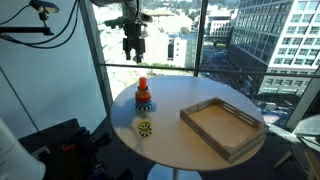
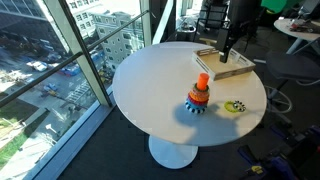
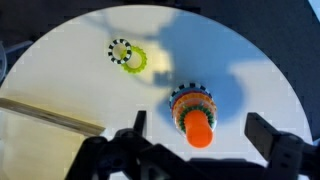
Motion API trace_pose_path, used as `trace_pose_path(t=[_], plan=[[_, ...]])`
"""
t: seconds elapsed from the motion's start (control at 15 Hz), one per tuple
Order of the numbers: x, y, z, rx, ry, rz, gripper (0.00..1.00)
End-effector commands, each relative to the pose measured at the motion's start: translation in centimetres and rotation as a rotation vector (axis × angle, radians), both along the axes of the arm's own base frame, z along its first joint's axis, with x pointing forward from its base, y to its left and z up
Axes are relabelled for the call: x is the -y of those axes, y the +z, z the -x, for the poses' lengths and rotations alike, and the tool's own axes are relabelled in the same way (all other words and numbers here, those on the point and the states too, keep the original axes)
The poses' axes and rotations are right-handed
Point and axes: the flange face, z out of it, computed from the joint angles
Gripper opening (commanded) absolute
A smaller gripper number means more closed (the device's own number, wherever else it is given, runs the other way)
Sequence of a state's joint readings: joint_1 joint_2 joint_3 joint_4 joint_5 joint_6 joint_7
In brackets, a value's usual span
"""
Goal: Put the dark green ring around the orange rod
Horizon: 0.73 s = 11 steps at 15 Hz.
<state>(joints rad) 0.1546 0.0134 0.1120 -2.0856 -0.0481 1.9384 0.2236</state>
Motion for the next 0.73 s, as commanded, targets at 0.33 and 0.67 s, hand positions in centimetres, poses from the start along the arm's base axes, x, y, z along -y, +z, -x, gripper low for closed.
trace_pose_path(t=[0.33, 0.67], plan=[[1.9, 4.0, 3.4, 0.054, -0.032, -0.044, 1.0], [1.9, 3.7, 3.5, 0.047, -0.03, -0.045, 1.0]])
